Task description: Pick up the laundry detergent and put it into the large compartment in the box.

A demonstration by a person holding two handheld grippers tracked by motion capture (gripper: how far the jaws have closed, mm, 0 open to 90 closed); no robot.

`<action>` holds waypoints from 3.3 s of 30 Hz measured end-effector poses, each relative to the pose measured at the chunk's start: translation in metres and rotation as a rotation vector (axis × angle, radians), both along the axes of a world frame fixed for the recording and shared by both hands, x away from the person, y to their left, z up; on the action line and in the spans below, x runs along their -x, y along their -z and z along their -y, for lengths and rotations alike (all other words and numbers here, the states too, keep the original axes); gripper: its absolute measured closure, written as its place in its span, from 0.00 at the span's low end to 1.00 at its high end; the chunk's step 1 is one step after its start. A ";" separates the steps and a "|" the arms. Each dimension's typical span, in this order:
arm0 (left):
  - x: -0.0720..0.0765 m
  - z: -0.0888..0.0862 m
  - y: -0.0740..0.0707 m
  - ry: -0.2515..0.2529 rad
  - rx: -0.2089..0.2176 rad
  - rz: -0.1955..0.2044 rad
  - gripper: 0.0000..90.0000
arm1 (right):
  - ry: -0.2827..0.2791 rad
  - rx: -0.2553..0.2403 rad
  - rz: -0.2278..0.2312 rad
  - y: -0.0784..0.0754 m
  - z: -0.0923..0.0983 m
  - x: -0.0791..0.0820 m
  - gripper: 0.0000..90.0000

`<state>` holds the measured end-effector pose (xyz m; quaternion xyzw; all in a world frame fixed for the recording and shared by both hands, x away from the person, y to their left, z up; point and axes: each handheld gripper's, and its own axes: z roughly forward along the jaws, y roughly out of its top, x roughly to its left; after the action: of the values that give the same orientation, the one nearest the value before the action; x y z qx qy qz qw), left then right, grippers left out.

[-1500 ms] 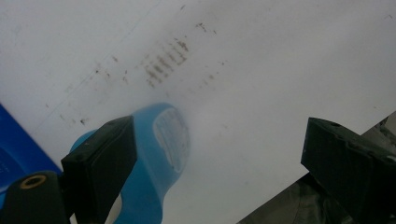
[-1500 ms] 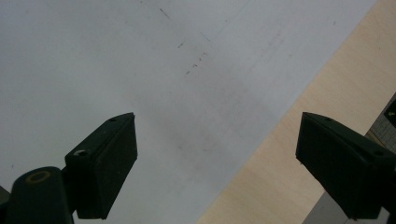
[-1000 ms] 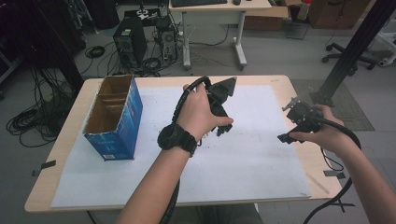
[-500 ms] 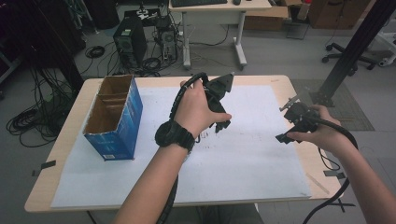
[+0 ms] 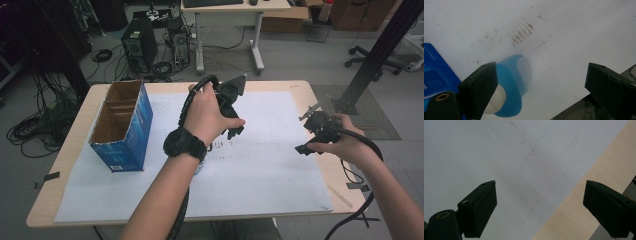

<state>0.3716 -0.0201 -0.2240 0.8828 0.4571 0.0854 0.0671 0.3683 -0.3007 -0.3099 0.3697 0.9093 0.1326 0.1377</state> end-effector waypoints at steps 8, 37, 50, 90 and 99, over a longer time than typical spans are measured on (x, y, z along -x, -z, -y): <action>-0.003 -0.008 -0.004 -0.043 0.003 -0.001 0.12 | 0.002 0.001 -0.004 0.003 0.002 0.001 0.13; -0.008 -0.045 -0.003 -0.169 -0.003 -0.023 0.12 | 0.000 0.004 -0.016 0.008 0.000 0.001 0.13; -0.010 -0.051 0.001 -0.196 0.005 -0.036 0.12 | -0.006 0.008 -0.021 0.009 -0.003 0.000 0.13; -0.011 -0.055 0.034 -0.206 -0.002 -0.084 0.12 | -0.011 0.016 -0.032 0.018 -0.003 0.001 0.13; -0.012 -0.054 0.043 -0.213 -0.014 -0.094 0.12 | -0.015 0.017 -0.037 0.021 -0.005 0.003 0.13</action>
<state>0.3837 0.0339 -0.2675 0.8328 0.5502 0.0538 0.0301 0.3655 -0.2960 -0.3310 0.3643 0.9154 0.1191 0.1232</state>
